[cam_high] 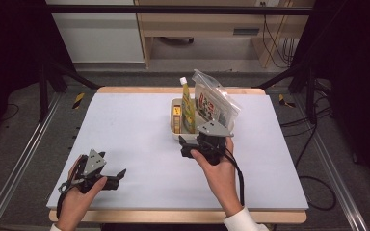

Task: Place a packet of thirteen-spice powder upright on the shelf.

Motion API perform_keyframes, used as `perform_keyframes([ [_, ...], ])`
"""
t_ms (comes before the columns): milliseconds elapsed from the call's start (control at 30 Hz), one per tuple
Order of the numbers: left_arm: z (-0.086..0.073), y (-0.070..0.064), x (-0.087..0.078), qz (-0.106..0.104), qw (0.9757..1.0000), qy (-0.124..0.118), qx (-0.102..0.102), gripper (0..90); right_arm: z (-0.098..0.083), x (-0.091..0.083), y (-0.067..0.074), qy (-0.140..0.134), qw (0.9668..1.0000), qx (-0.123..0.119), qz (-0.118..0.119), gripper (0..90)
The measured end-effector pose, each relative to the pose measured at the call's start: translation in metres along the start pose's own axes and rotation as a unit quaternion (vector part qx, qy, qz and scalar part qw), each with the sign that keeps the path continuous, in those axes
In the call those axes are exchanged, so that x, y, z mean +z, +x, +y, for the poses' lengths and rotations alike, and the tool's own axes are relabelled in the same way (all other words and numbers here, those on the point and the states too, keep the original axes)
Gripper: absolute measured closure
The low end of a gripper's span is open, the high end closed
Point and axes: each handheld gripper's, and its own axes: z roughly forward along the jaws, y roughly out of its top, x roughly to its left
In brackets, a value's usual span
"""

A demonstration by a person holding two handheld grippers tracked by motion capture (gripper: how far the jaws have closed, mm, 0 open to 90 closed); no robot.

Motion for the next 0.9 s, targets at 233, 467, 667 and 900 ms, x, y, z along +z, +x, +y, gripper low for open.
perform_keyframes([
  [233,-0.001,0.0,0.001,-0.001,1.0,0.003,-0.004,3.9,-0.007,-0.01,-0.007,0.0,1.0,0.001,-0.001,6.8],
  [467,-0.001,0.001,0.001,-0.002,1.0,0.003,-0.008,3.9,-0.013,-0.02,-0.014,-0.003,1.0,0.006,-0.006,6.6],
  [667,-0.002,0.002,0.0,0.001,0.9999,0.003,-0.014,3.6,-0.021,-0.027,-0.021,0.004,0.9998,0.012,-0.015,5.7],
  [900,-0.001,0.002,0.001,0.002,0.9999,0.011,-0.006,4.0,-0.025,-0.036,-0.036,0.01,0.9993,0.018,-0.031,5.4],
])
